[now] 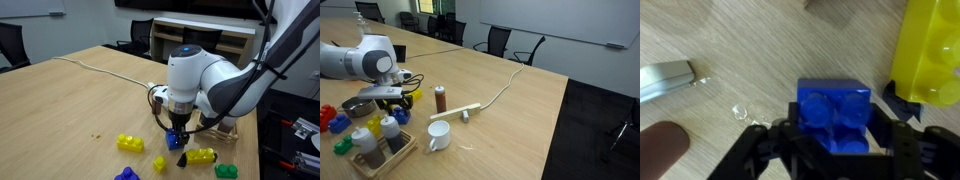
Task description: Take the blue block on the right and place it on top of the blue block at the center
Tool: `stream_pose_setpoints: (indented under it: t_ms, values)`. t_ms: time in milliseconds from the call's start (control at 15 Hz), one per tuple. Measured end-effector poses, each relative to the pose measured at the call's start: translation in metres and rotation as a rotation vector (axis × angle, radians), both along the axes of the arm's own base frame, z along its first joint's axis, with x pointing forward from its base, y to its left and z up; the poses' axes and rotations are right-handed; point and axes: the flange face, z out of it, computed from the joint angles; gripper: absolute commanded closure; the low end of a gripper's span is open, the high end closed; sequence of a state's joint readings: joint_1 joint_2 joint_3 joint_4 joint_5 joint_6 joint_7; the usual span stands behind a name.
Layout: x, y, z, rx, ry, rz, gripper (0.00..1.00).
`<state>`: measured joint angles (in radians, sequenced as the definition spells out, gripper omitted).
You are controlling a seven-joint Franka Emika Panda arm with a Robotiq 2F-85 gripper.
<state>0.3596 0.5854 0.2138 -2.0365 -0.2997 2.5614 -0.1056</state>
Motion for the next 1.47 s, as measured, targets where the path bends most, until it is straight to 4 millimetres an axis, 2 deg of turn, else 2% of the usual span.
stream_pose_setpoints:
  t_ms: [267,400,533,800,933,1200,1467]
  values:
    - [0.004,-0.001,0.006,-0.008,-0.016,-0.003,0.57]
    - [0.005,-0.001,0.016,-0.034,-0.042,-0.016,0.57]
    - [0.004,0.004,0.032,-0.067,-0.079,-0.043,0.57]
    - [-0.007,0.028,0.075,-0.089,-0.14,-0.124,0.57]
    - [-0.013,0.041,0.086,-0.067,-0.156,-0.193,0.57]
    - [-0.013,0.059,0.091,-0.005,-0.127,-0.361,0.57]
    - [0.006,0.075,0.091,0.058,-0.096,-0.491,0.57]
